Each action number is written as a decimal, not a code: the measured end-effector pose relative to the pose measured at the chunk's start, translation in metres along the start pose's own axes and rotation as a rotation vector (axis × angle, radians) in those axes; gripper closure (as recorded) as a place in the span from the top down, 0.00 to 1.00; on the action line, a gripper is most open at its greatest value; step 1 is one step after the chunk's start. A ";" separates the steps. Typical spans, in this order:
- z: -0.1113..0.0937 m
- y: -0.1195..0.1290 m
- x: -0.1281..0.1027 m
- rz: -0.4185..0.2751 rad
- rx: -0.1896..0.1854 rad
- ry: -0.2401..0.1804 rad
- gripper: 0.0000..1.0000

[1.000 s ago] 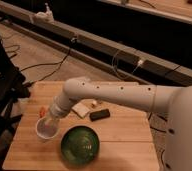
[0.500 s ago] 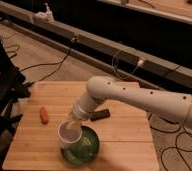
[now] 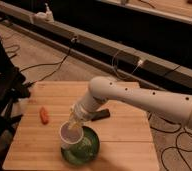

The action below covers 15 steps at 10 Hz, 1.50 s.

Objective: Place the ceramic cup in the ceramic bowl

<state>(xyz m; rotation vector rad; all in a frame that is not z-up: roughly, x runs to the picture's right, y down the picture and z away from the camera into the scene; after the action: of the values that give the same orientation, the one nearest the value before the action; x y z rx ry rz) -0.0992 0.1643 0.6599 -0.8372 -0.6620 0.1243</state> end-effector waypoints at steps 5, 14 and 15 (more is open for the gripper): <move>-0.020 -0.006 0.077 0.177 0.047 0.051 0.08; 0.013 -0.016 0.115 0.249 0.002 0.083 0.72; 0.019 -0.017 0.117 0.252 -0.004 0.082 0.72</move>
<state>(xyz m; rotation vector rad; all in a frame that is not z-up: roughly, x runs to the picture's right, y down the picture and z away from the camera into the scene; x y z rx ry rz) -0.0201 0.2065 0.7390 -0.9225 -0.4781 0.3147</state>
